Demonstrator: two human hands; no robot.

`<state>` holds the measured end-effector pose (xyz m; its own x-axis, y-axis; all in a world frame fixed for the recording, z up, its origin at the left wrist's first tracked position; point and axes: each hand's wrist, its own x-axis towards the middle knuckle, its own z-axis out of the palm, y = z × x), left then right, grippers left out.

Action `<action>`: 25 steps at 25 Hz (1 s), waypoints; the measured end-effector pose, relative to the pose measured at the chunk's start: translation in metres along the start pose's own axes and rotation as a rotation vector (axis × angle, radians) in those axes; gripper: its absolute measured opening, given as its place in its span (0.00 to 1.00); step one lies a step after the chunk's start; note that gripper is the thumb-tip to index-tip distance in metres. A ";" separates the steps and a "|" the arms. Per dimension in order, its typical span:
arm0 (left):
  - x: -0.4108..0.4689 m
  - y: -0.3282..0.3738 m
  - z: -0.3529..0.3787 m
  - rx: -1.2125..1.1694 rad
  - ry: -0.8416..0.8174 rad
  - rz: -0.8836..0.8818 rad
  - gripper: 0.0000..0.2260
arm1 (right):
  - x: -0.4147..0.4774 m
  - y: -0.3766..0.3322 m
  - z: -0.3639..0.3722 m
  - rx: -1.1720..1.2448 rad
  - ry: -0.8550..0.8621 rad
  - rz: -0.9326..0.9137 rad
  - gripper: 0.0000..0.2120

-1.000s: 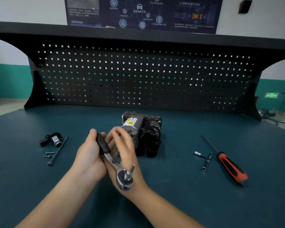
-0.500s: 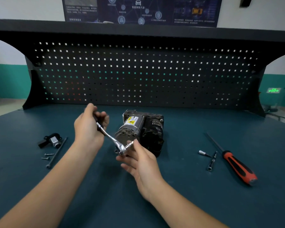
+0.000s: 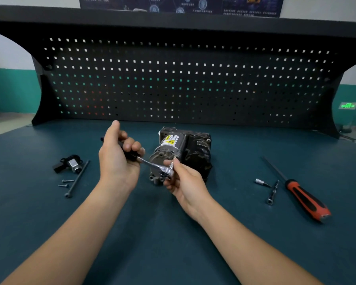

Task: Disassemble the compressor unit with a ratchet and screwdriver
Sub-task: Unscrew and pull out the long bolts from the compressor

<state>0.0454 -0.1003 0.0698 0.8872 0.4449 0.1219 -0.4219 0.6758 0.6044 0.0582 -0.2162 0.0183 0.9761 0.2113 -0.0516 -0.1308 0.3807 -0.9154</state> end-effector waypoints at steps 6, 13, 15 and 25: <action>0.002 -0.002 0.002 0.064 0.046 0.074 0.16 | 0.002 -0.001 -0.001 0.097 0.017 0.070 0.13; 0.000 -0.009 0.001 0.101 0.013 0.078 0.15 | 0.004 0.001 -0.005 0.047 0.046 0.068 0.12; -0.002 -0.007 0.001 0.100 0.008 0.084 0.16 | 0.003 0.001 -0.005 0.064 0.042 0.065 0.12; -0.004 -0.005 0.003 0.129 0.006 0.132 0.16 | 0.000 -0.004 -0.004 -0.042 -0.018 0.018 0.15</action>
<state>0.0443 -0.1076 0.0685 0.8242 0.5288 0.2027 -0.5072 0.5300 0.6795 0.0597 -0.2208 0.0201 0.9703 0.2341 -0.0619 -0.1410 0.3385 -0.9304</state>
